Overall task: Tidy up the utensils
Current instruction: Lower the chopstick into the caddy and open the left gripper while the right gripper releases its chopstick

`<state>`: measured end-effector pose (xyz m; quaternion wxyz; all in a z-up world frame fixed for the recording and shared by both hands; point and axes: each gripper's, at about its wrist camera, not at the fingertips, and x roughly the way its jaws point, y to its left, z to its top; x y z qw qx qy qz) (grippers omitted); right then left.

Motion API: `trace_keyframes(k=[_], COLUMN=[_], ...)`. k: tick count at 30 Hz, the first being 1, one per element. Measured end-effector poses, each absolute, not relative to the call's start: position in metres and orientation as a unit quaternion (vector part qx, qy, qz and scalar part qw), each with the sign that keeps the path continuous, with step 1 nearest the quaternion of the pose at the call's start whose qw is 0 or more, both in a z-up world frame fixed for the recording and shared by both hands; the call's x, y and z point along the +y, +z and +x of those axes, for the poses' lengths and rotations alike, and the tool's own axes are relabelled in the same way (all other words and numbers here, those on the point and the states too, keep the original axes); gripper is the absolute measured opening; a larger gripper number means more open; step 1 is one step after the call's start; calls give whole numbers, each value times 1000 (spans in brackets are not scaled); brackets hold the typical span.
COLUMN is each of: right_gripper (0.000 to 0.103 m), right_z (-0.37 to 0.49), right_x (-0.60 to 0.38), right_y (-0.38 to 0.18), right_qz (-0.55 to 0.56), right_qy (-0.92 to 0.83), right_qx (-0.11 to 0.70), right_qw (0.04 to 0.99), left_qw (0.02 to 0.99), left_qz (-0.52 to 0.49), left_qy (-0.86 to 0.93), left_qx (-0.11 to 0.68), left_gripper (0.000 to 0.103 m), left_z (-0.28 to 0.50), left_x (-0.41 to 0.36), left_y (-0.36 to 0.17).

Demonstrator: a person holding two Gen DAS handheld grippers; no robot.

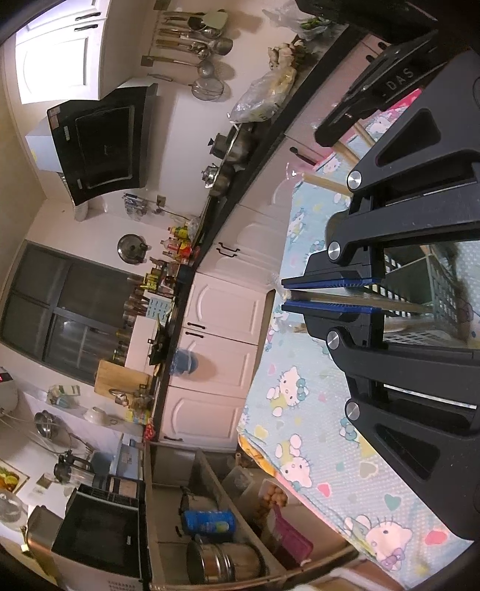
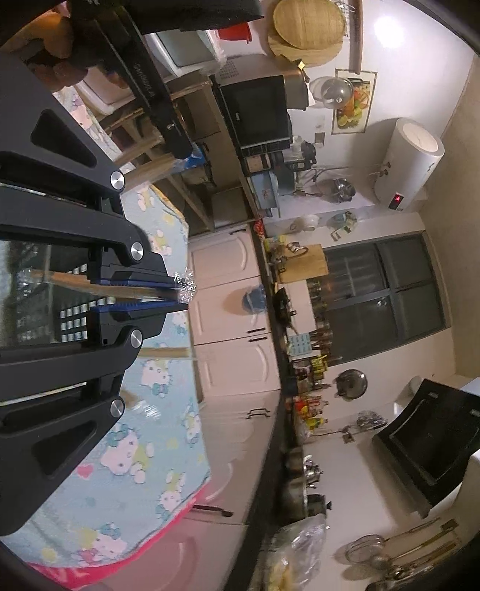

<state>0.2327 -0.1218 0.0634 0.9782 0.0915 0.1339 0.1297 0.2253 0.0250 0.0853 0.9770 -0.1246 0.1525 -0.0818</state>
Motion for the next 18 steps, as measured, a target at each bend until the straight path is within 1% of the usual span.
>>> trace_keyframes(k=[9,18], right_gripper=[8,20], right_z=[224,217], right_x=[-122,-125], right_y=[51,42], right_qz=[107,125], right_qy=[142,146], right_qx=[173,207], right_qw=[969,959], left_qw=[973,967], left_qz=[-134,-145], left_qy=[-83,-89], left_qx=[168,188], left_gripper=[2,2], left_z=[219,211], left_x=[34,40], left_y=[82,78])
